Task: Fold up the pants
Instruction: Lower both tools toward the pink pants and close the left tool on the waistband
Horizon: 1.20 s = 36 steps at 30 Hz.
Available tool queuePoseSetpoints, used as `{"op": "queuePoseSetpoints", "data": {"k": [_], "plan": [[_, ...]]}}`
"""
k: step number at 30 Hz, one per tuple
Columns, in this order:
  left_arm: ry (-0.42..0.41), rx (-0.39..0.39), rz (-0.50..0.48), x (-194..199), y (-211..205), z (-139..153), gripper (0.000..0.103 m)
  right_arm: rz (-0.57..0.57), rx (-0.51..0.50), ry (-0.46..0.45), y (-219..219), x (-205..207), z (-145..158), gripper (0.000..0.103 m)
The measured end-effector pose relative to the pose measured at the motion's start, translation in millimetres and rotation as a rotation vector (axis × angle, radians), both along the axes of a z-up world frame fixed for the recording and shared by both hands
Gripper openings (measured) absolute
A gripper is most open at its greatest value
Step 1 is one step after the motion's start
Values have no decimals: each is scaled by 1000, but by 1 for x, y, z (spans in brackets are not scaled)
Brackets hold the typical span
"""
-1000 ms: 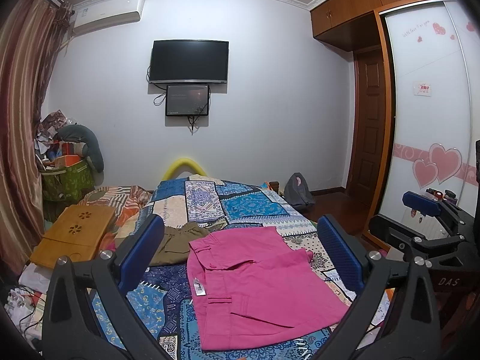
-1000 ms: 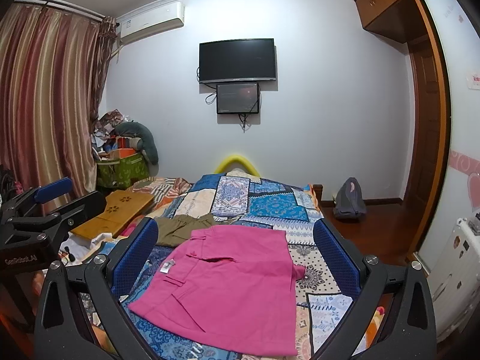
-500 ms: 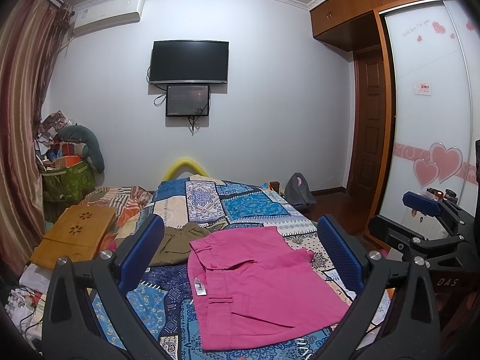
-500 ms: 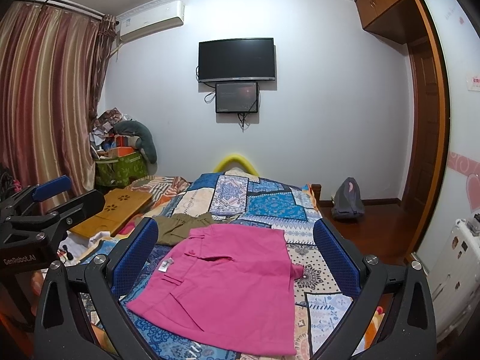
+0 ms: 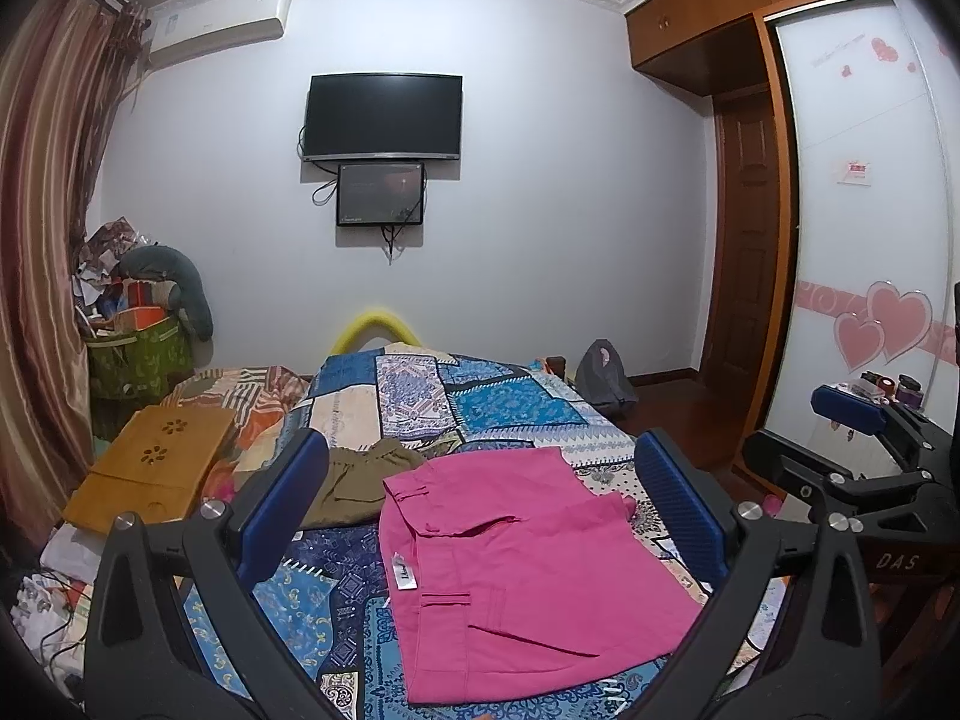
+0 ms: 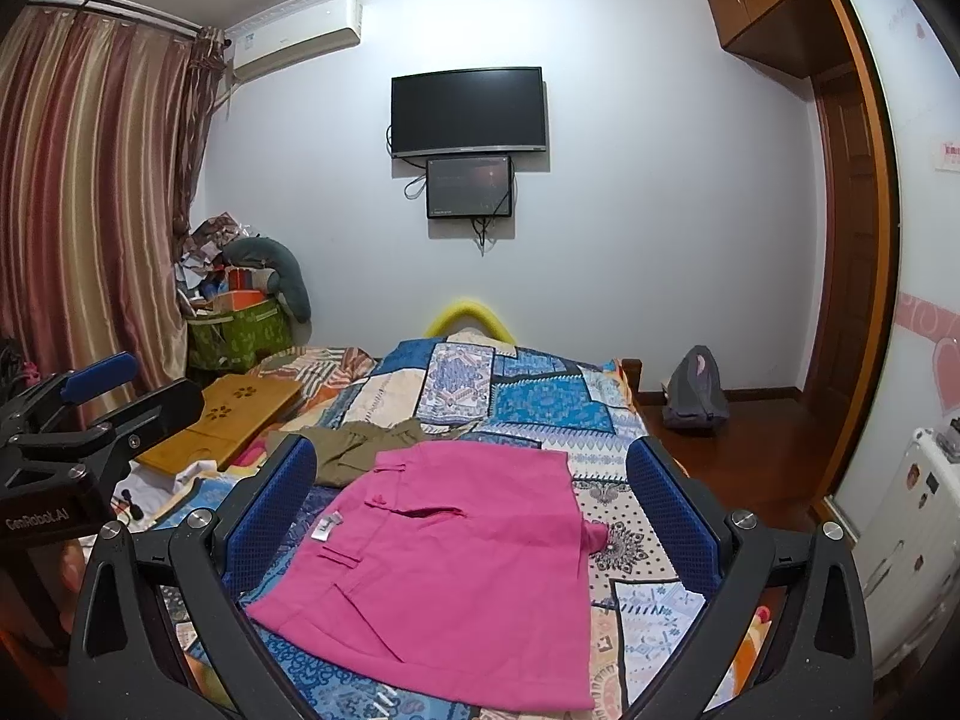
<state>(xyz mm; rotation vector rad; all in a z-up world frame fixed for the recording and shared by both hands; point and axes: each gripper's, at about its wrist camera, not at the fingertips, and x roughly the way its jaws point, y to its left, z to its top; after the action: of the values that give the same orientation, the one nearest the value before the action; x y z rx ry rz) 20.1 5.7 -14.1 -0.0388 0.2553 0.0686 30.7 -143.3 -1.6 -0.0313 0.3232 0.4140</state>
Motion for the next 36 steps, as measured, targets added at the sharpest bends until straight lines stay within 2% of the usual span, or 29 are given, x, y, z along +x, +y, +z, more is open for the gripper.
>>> {"op": "queuePoseSetpoints", "data": {"k": [6, 13, 17, 21, 26, 32, 36], "plan": [[29, 3, 59, 23, 11, -13, 103, -31, -9, 57, -3, 18, -19, 103], [98, 19, 83, 69, 36, -27, 103, -131, -92, 142, -25, 66, -51, 103], [151, 34, 112, 110, 61, -33, 103, -137, -122, 169, -36, 94, -54, 103], [183, 48, 137, 147, 79, -44, 103, -151, -155, 153, -38, 116, -51, 103], [288, 16, 149, 208, 108, -71, 103, -141, -162, 156, -34, 153, -52, 103], [381, -9, 170, 278, 140, -116, 103, -92, -165, 199, -24, 215, -72, 103], [446, 86, 205, 317, 145, -150, 101, -47, -179, 247, -16, 251, -94, 103]]}}
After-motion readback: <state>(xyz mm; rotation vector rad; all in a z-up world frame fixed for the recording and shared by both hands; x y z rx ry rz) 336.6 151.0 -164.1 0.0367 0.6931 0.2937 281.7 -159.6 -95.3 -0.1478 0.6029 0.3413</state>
